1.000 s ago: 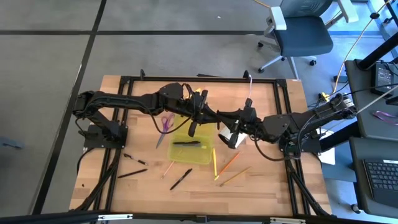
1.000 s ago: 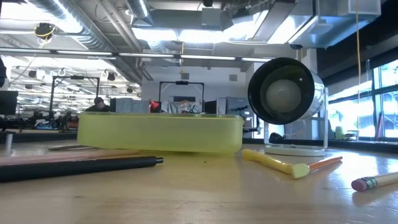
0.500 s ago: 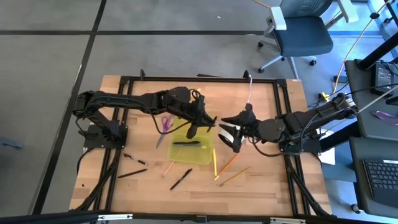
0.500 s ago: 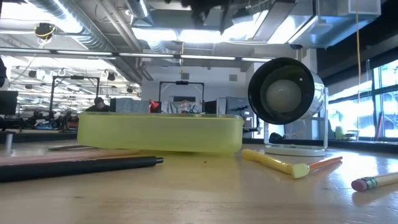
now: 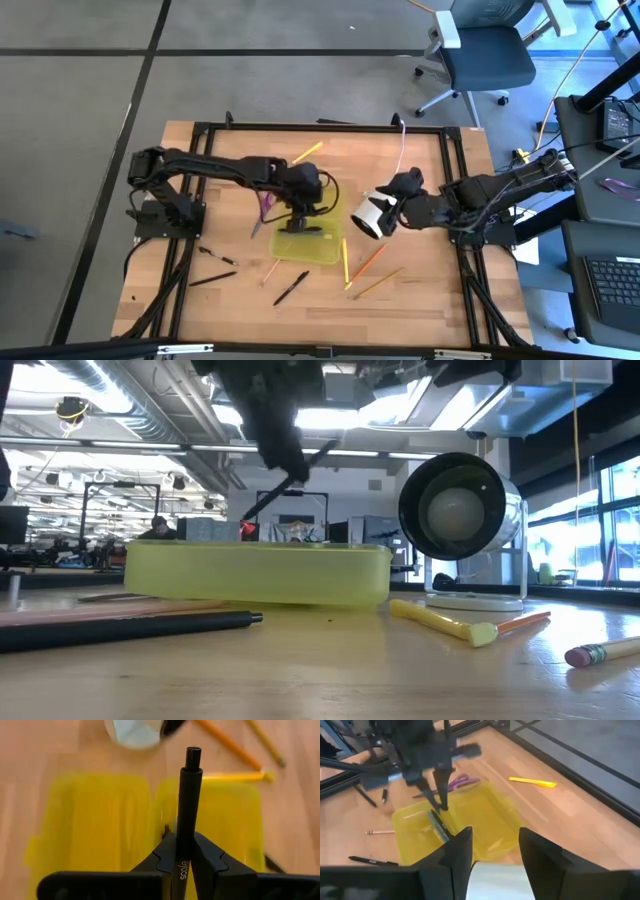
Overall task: Pick & place school supplies into a supply box
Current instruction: Put the black pen into the yellow supply box
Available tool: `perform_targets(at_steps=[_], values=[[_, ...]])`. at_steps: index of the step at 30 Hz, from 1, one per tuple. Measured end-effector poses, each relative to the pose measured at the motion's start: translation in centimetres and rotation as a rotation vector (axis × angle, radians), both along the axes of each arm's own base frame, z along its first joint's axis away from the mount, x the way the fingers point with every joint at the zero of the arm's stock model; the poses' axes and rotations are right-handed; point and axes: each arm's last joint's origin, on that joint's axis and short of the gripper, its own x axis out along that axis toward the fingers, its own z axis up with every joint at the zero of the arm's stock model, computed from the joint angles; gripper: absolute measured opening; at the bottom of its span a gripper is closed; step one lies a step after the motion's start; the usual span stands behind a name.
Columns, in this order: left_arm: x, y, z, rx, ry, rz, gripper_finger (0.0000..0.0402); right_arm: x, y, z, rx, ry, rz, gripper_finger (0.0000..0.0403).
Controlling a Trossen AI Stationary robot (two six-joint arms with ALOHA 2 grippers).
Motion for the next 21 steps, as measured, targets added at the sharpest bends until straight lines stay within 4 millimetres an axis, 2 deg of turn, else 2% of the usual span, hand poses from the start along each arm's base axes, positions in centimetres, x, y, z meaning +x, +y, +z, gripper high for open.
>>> perform_targets(at_steps=[5,21], values=[[0.3,-0.4,-2.4,-0.011,0.131,-0.014,0.0028,0.1,-0.4,0.0,0.0,0.002,-0.015,0.0165],[2.0,-0.7,-8.3,-0.07,0.313,-0.033,0.0031,0.2,-0.5,0.0,0.013,0.006,-0.008,0.0165]])
